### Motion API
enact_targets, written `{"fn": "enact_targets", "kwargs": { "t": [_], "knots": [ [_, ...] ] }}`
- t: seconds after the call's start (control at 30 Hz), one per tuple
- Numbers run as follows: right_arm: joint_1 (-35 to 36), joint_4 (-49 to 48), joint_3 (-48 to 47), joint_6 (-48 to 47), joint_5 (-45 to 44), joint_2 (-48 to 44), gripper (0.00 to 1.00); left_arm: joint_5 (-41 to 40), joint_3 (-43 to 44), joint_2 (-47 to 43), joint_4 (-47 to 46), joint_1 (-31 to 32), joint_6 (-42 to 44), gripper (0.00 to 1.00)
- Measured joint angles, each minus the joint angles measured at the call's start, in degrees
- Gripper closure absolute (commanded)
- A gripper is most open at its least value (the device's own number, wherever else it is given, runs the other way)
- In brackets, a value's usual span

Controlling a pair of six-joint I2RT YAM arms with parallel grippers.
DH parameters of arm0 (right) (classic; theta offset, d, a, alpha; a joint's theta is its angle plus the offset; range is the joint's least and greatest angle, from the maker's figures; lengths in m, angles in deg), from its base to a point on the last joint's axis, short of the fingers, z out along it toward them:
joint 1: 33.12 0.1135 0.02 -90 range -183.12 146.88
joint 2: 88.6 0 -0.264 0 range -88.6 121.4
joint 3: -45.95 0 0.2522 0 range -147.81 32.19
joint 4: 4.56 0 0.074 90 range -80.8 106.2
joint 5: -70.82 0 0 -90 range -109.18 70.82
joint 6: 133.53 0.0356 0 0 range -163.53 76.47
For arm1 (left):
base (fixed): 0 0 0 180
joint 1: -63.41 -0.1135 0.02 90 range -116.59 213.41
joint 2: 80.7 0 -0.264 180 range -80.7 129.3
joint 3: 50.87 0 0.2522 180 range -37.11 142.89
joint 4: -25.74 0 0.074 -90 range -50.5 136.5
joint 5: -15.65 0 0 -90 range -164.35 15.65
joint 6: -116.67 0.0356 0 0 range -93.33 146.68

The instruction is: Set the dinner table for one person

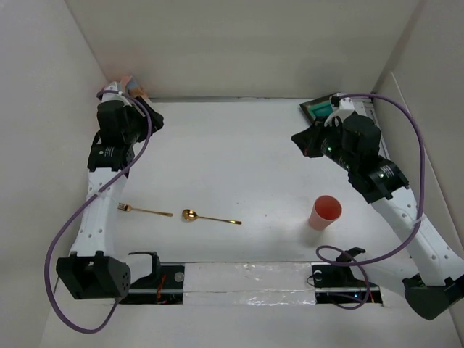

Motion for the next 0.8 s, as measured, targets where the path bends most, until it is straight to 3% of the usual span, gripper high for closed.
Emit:
{"fn": "enact_targets", "kwargs": {
  "t": [0.2,0.43,0.53,0.6,0.63,0.8],
  "knots": [
    [-0.59,0.37,-0.52,-0.24,0.04,0.0,1.0,-1.4,2.82,5.88,-1.11,-1.51,-1.44,0.43],
    [-0.94,0.39,-0.52,-1.09,0.61,0.83,1.0,-11.63,7.15,13.0,-2.51,-1.75,-4.57,0.49],
    [-0.96,0.48,-0.52,-1.57,1.16,2.34,1.0,-16.02,8.7,16.5,-3.15,-1.75,-4.61,0.68],
    [-0.96,0.68,-0.52,-1.79,1.29,3.17,1.0,-19.76,10.56,19.89,-3.1,-1.73,-3.76,0.86],
    [-0.96,0.83,-0.52,-1.92,1.4,3.45,1.0,-21.38,11.78,21.9,-3.19,-1.86,-3.39,1.0],
    [-0.96,0.83,-0.52,-2.21,1.44,3.72,0.9,-24.85,17.62,32.44,-2.82,-3.8,-1.81,1.0]
  ]
}}
